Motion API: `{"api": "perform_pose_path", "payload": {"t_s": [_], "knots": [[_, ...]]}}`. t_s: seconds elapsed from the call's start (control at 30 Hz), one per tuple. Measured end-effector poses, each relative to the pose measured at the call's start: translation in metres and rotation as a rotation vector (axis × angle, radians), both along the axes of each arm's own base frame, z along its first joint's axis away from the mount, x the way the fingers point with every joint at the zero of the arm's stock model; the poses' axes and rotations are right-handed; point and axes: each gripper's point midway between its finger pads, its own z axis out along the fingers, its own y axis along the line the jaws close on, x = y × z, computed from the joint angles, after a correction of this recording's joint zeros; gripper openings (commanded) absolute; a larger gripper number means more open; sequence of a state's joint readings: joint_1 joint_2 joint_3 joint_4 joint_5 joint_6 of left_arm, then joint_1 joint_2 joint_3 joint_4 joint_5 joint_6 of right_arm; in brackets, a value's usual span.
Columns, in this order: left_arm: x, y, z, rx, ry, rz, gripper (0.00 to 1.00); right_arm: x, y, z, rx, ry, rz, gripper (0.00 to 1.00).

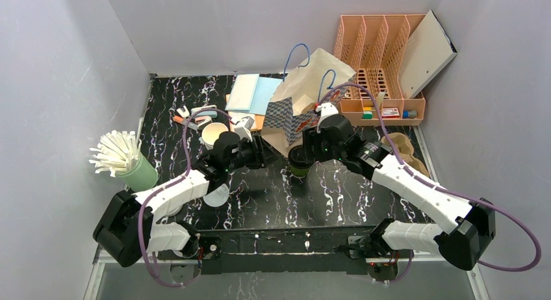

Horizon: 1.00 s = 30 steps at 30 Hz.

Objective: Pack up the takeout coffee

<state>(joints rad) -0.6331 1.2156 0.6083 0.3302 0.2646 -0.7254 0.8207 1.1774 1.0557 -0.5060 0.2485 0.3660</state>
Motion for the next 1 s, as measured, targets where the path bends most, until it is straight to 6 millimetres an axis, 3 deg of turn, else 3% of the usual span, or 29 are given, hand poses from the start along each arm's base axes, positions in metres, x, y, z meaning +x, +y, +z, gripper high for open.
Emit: {"api": "perform_pose_path", "payload": {"t_s": [0.23, 0.4, 0.5, 0.67, 0.73, 0.83, 1.0], "knots": [[0.019, -0.014, 0.003, 0.016, -0.018, 0.005, 0.41, 0.003, -0.005, -0.013, 0.087, 0.091, -0.062, 0.65], [0.028, -0.023, 0.009, 0.024, -0.045, 0.002, 0.41, 0.005, -0.002, -0.02, 0.09, 0.118, -0.082, 0.54], [0.028, -0.034, 0.013, 0.053, -0.073, -0.018, 0.47, 0.008, -0.004, -0.023, 0.083, 0.118, -0.107, 0.48], [0.022, -0.047, 0.016, 0.104, -0.108, -0.041, 0.48, 0.015, -0.01, -0.022, 0.081, 0.102, -0.16, 0.37], [0.022, -0.049, 0.017, 0.137, -0.119, -0.035, 0.55, 0.019, -0.014, -0.023, 0.087, 0.102, -0.18, 0.36], [0.026, -0.053, 0.017, 0.21, -0.149, -0.009, 0.77, 0.026, -0.024, -0.029, 0.1, 0.115, -0.217, 0.36], [0.019, -0.064, 0.019, 0.324, -0.19, -0.007, 0.88, 0.024, -0.047, -0.038, 0.139, 0.13, -0.275, 0.37]]}}
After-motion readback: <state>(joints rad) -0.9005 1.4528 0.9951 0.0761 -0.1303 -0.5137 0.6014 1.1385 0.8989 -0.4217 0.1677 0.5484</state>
